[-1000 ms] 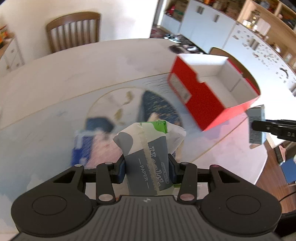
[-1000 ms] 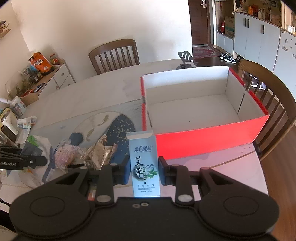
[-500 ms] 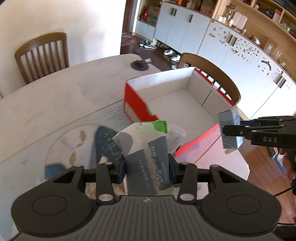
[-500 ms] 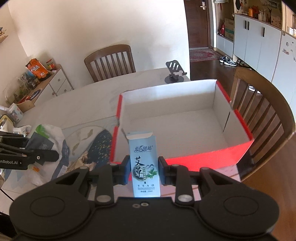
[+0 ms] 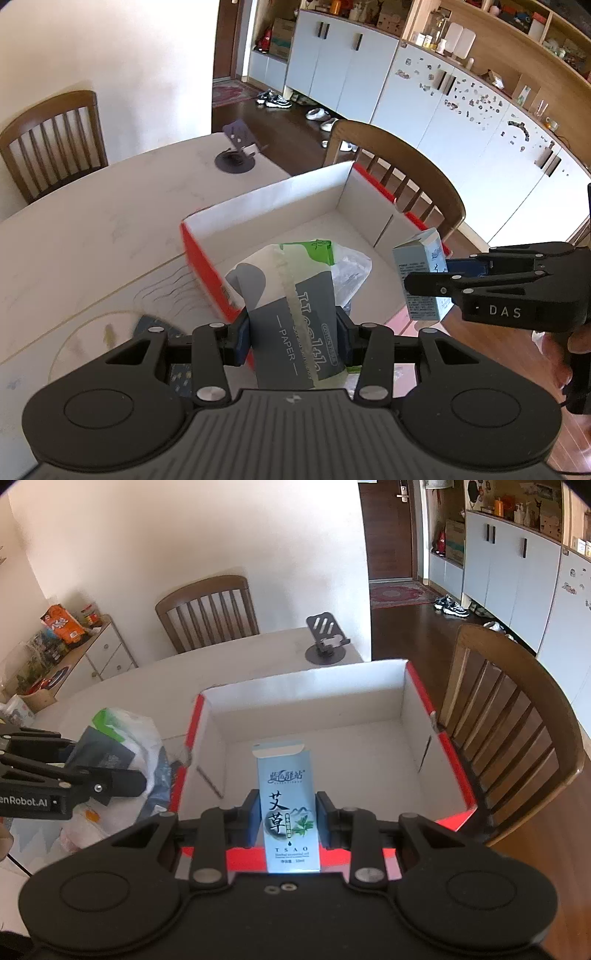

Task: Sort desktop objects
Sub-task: 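Carry the bread bag and milk carton with both tools into the red shoebox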

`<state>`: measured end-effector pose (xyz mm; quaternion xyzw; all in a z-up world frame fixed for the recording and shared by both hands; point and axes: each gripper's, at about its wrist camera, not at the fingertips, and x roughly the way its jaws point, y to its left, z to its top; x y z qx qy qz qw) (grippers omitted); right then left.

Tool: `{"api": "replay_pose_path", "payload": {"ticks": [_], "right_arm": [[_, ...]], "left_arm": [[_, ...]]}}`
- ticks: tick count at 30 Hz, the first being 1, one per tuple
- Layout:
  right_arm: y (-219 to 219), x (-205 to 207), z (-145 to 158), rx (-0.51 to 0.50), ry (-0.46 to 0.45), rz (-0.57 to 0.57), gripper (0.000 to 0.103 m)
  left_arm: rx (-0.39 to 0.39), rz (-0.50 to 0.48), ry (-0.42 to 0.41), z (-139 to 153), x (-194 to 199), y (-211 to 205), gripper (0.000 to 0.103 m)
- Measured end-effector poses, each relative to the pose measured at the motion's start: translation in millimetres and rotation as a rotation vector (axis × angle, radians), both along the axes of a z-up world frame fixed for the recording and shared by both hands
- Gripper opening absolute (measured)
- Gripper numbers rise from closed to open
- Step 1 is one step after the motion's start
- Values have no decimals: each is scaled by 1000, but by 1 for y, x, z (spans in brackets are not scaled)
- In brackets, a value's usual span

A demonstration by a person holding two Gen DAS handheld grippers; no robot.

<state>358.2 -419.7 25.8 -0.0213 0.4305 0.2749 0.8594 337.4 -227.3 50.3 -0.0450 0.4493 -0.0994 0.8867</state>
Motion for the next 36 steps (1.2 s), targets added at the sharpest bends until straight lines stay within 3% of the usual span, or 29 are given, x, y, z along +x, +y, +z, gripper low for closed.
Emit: {"api": "replay_pose_path", "payload": {"ticks": [20,36], "right_arm": [[-7,69,-38,-49,57,-47,29],[15,116,-89,-174,139,-14,29]], "left_arm": [[82,-73,67,-50,87,-39,43],[179,-144,180,-109,122,-54,43]]}}
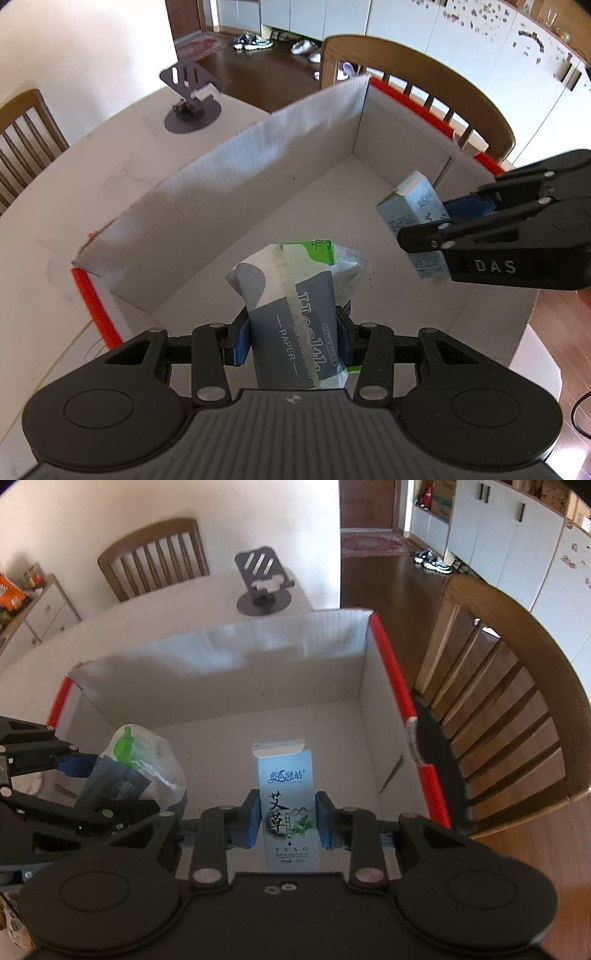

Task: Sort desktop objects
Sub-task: 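Carry the bread bag and milk carton with both tools into the red shoebox, then open both tools to drop the bread bag and milk carton in the box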

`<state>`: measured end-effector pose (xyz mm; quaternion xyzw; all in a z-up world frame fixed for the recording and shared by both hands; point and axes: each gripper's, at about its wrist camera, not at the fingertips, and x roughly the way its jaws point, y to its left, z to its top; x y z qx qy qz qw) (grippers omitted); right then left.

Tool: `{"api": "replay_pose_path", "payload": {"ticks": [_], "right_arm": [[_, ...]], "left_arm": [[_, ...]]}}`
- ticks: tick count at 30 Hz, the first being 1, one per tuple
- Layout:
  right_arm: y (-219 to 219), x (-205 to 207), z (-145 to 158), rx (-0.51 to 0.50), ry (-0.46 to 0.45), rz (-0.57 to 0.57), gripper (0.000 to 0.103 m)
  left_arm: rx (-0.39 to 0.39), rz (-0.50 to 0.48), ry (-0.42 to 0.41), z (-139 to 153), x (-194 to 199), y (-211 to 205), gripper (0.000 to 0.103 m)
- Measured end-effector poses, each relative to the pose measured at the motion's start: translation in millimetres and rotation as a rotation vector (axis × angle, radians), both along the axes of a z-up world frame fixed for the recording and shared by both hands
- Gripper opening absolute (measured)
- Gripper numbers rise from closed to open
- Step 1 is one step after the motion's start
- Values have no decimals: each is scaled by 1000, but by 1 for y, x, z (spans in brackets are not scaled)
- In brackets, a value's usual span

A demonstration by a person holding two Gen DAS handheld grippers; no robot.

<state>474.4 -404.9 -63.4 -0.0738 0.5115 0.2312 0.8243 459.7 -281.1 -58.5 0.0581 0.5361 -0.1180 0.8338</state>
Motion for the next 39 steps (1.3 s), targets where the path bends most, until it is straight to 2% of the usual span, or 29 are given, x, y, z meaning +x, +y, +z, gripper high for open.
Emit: {"api": "replay_pose_path", "payload": {"ticks": [12,23,27,31,33,35,39], "right_arm": [[22,13,-27,-63,65,45,29],[32,20,-37,-118,93,72,29],[34,24,-39,-122,110,73,30],[34,26,-40,-114,123,70,36],[33,27,-40,-110,124,64,40],[30,26,-41,-104,121,62,45],[28,25,-39,-103,107,52,51]], "left_arm": [[-3,-34,64,-23,3,-5,43],[18,-38,140,-35,11,-10,47],[1,-36,158,-37,13,-10,48],[3,-40,168,-38,12,-10,53],[-1,-44,168,-37,12,-10,59],[-6,-40,163,-35,11,-10,70],[-13,-25,146,-30,7,-7,74]]}}
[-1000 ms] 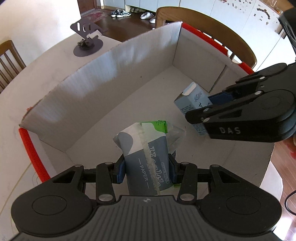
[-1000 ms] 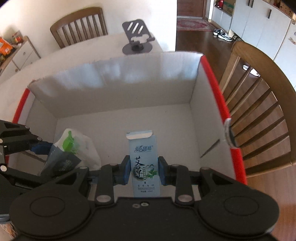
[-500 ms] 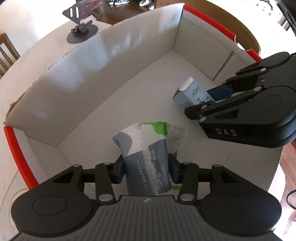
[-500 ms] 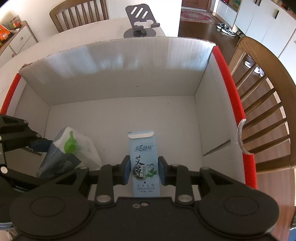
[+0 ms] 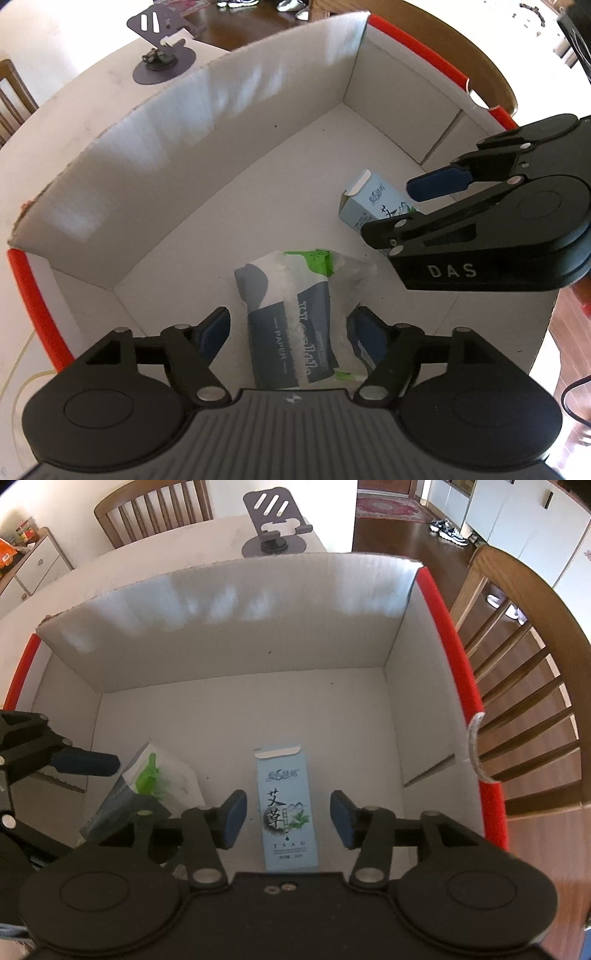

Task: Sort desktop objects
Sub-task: 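Open both tools to drop the bread bag and milk carton in the box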

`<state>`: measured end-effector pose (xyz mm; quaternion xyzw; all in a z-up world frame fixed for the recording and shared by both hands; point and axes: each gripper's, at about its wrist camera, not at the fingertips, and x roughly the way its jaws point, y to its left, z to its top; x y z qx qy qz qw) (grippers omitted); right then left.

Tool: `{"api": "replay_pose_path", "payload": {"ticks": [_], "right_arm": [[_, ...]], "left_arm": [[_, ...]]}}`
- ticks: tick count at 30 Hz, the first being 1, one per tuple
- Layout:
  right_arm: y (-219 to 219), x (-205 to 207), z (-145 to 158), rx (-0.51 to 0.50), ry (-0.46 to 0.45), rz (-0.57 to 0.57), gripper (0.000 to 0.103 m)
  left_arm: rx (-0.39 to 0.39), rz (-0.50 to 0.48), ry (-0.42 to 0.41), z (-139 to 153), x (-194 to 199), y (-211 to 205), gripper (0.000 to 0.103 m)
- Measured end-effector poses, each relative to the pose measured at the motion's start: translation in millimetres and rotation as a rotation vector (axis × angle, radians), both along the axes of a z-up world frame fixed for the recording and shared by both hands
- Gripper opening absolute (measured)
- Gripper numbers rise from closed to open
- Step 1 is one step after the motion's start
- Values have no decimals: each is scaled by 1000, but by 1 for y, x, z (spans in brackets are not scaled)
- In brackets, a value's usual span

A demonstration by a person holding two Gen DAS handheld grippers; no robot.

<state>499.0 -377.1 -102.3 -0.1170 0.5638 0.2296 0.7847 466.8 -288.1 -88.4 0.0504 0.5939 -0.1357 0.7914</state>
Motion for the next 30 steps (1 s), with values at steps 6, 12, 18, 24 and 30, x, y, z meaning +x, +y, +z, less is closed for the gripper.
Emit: {"api": "replay_pose_path", "payload": {"ticks": [6,12,18,24,30], "right_arm": [[-5,-1,9,29,-14,-16,53],[-9,-17,31,55,-37,-3,59],[-11,-25,52,77,-78,-2,64],[-19,-40,71,87,-110,-20,68],[-16,-56,81,93,-132,-26,70]], "left_arm": [[-48,2,-35,18,-7,4,79],[-76,9,-73,36,-18,4,80],[-98,13,-116,52,-24,5,85],[-116,7,-161,70,-40,6,90],[-133,-10,-191,87,-66,11,98]]}}
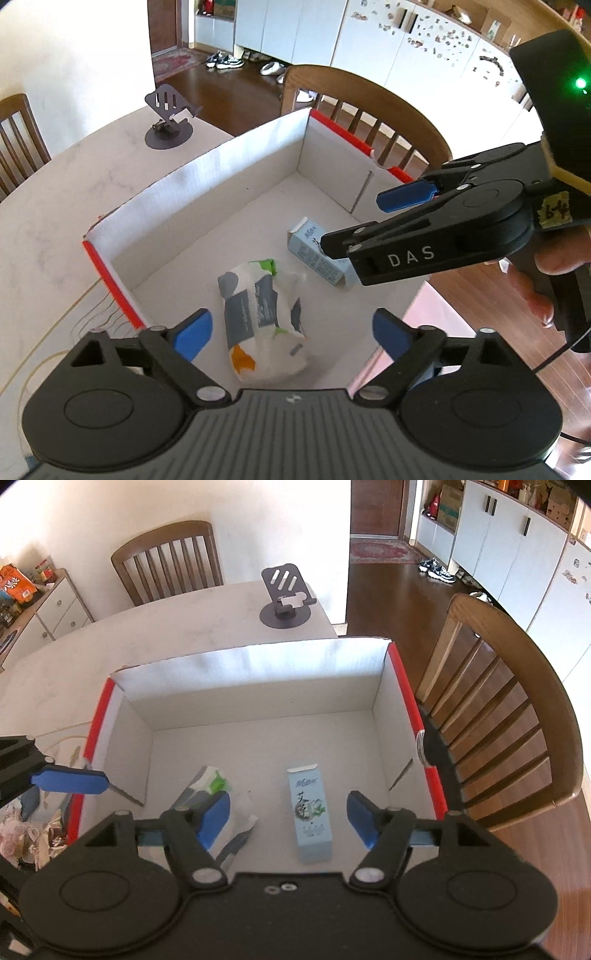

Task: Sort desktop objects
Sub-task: 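Open both tools to drop the bread bag and milk carton in the box, then withdraw both tools from the box back over the snack pile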

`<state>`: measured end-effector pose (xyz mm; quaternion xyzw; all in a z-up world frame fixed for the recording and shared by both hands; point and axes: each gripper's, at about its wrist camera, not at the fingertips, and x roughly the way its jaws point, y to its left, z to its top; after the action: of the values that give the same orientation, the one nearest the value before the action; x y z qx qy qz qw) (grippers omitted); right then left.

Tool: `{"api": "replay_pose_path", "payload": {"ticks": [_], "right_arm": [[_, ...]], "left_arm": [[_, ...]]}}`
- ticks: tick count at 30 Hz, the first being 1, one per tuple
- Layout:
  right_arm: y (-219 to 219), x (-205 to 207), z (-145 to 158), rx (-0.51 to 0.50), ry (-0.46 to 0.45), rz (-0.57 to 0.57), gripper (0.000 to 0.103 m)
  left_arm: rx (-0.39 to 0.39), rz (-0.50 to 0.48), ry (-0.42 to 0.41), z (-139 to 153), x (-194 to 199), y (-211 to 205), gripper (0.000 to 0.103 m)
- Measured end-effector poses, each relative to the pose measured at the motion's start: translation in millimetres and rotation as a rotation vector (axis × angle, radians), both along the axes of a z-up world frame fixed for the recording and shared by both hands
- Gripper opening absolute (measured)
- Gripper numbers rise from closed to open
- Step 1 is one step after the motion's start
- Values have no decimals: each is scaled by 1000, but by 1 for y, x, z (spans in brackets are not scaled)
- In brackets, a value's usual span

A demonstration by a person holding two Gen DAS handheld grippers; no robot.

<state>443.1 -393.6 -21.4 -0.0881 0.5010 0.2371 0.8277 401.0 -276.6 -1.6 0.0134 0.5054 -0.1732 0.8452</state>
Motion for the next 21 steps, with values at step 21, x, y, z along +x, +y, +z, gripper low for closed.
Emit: {"api": "replay_pose_path", "payload": {"ticks": [21], "right_arm": [[26,-98,54,63,-87,25,73]], "left_arm": [[-8,29,-140,49,-91,73,101]]}}
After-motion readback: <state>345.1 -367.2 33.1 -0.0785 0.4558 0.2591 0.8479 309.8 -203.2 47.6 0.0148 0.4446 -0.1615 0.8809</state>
